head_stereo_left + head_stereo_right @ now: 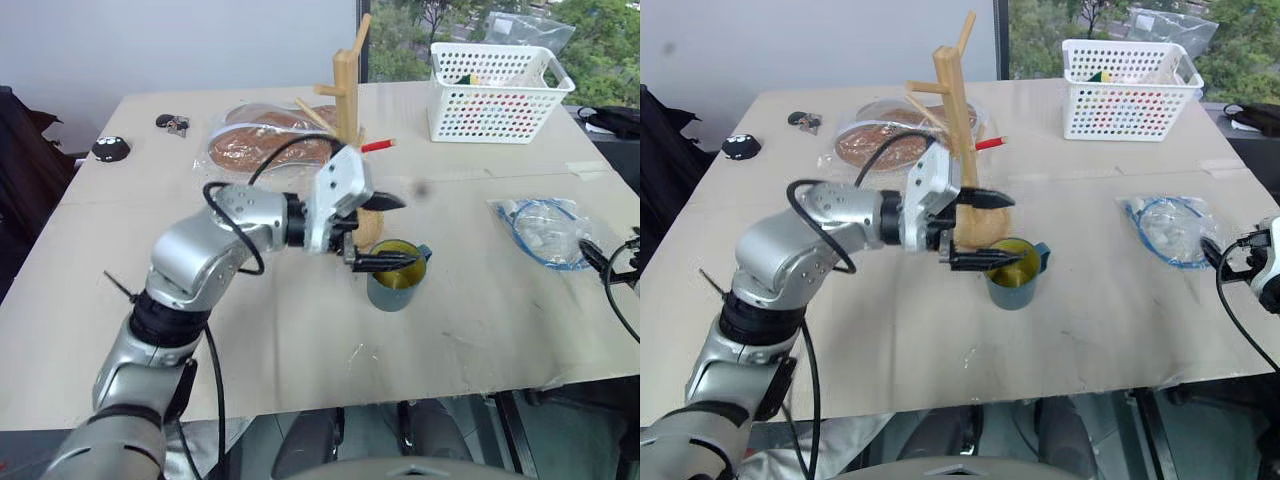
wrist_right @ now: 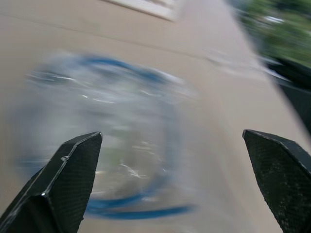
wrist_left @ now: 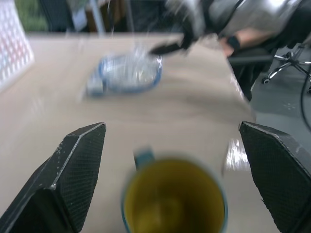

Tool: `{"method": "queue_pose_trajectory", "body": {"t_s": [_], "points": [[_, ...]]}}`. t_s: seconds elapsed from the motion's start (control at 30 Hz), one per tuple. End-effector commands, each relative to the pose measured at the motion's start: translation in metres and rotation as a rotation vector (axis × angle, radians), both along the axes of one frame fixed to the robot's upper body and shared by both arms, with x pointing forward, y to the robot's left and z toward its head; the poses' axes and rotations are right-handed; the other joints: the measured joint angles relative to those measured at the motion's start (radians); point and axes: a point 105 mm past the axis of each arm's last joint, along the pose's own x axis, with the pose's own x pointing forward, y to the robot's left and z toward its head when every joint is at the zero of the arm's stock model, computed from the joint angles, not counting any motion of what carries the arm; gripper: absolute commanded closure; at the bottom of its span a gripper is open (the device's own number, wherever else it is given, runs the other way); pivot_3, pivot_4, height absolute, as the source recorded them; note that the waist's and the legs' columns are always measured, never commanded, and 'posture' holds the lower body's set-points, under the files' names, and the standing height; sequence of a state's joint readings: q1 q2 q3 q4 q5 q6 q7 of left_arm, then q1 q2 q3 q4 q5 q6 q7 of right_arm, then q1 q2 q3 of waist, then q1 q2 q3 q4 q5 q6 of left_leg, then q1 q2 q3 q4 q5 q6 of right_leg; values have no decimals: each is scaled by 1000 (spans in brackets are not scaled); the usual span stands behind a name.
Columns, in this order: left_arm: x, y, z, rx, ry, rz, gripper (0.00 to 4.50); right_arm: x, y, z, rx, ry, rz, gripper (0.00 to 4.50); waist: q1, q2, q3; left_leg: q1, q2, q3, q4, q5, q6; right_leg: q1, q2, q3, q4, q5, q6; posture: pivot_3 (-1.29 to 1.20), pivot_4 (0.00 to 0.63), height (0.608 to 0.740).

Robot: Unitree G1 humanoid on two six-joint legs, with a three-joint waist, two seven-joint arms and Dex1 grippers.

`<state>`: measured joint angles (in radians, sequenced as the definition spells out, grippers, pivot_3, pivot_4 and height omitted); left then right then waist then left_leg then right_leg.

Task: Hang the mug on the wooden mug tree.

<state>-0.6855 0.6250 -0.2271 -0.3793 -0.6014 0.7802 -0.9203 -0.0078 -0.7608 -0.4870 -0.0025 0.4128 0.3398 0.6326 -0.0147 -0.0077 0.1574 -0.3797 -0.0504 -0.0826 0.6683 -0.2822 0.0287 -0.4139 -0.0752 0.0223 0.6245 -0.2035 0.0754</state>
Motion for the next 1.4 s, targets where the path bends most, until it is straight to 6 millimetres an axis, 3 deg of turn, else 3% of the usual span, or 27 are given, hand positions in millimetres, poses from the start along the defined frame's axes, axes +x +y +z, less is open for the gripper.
{"method": "queue_pose_trajectory", "body": {"t_s": [0.03,0.2,0.43,0.7,1.07,1.23,1.4], "points": [[-10,9,7,6,-61,2,0,-22,59,11,79,14,261,76,2,0,0,0,0,0,1,0,0,0,0,0,1,0,0,0,150,740],[-30,28,-5,40,-4,14,0,-23,112,-12,155,63,372,76,-4,-1,0,2,1,1,1,-3,4,1,0,2,1,0,0,0,150,740],[-36,45,-11,53,8,96,0,16,164,-25,213,15,481,76,4,-2,1,1,0,1,2,0,0,1,0,1,1,0,0,0,150,740],[-43,65,-20,48,9,230,0,25,181,-37,244,40,552,76,4,-1,2,-1,0,-1,0,0,-1,-2,0,0,-1,0,0,0,150,740],[-45,66,-22,54,7,253,0,20,185,-40,263,80,611,76,2,-1,2,1,0,-1,0,0,-1,0,1,0,1,0,-1,0,150,740],[-44,66,-20,58,1,252,0,4,169,-40,230,120,596,76,8,-1,2,0,0,-1,0,0,-1,0,0,-1,1,0,-1,0,150,740],[-44,64,-20,60,5,236,0,-10,187,-38,250,138,637,76,-1,-1,2,0,0,-1,0,0,-1,-1,0,0,1,0,-1,0,150,740]]}}
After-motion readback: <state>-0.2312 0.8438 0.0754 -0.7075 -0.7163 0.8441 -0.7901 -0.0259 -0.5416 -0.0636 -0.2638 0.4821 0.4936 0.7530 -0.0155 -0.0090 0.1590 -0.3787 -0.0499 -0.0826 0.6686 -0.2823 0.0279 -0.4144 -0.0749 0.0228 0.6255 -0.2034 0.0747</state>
